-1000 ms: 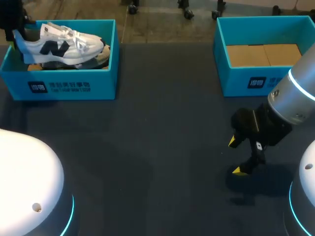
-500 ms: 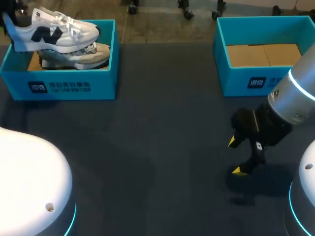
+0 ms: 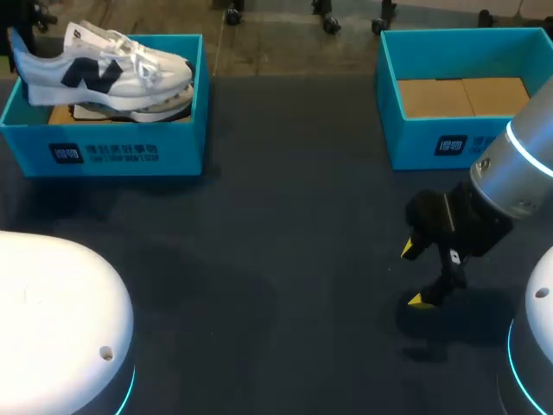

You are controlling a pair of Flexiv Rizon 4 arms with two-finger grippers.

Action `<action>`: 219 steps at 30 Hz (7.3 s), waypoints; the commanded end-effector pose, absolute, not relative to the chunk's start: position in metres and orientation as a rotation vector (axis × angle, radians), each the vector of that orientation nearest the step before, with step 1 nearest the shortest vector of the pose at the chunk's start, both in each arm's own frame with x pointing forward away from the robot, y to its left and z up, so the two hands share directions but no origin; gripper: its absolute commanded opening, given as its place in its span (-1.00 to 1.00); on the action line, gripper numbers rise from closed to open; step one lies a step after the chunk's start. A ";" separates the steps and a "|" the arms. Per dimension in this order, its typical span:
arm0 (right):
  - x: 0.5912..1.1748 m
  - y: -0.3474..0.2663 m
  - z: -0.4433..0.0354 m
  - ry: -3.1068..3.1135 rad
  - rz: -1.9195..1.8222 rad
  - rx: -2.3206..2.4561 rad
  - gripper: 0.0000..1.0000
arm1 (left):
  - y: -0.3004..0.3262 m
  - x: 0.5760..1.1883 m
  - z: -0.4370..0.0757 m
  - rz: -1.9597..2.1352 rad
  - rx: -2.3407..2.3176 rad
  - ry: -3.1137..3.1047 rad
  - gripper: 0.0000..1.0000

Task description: Take the shoe out of the shoebox, open the shoe tongue, remove and reinsert the insole, then place the shoe into the shoebox

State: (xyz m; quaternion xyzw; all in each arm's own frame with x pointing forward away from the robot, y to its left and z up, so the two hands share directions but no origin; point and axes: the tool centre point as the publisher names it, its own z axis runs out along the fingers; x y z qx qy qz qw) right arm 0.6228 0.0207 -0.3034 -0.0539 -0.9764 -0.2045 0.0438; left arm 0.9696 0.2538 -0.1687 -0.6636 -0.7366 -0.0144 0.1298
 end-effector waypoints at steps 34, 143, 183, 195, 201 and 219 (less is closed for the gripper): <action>0.622 0.021 -0.304 -2.987 -0.623 -0.164 1.00 | 0.152 0.765 -0.188 -0.238 -2.101 -2.089 -1.00; 0.622 0.021 -0.304 -2.987 -0.623 -0.164 1.00 | -0.072 0.686 -0.392 -0.207 -2.237 -1.979 0.76; 0.622 0.021 -0.304 -2.987 -0.623 -0.164 1.00 | -0.013 0.670 -0.287 0.496 -1.821 -2.276 1.00; 0.622 0.021 -0.304 -2.987 -0.623 -0.164 1.00 | 0.007 0.684 -0.272 0.811 -1.237 -2.311 1.00; 0.622 0.021 -0.304 -2.987 -0.623 -0.164 1.00 | 0.023 0.684 -0.261 1.077 -0.797 -2.305 1.00; 0.622 0.021 -0.304 -2.987 -0.623 -0.164 1.00 | 0.032 0.681 -0.263 1.160 -0.455 -2.284 1.00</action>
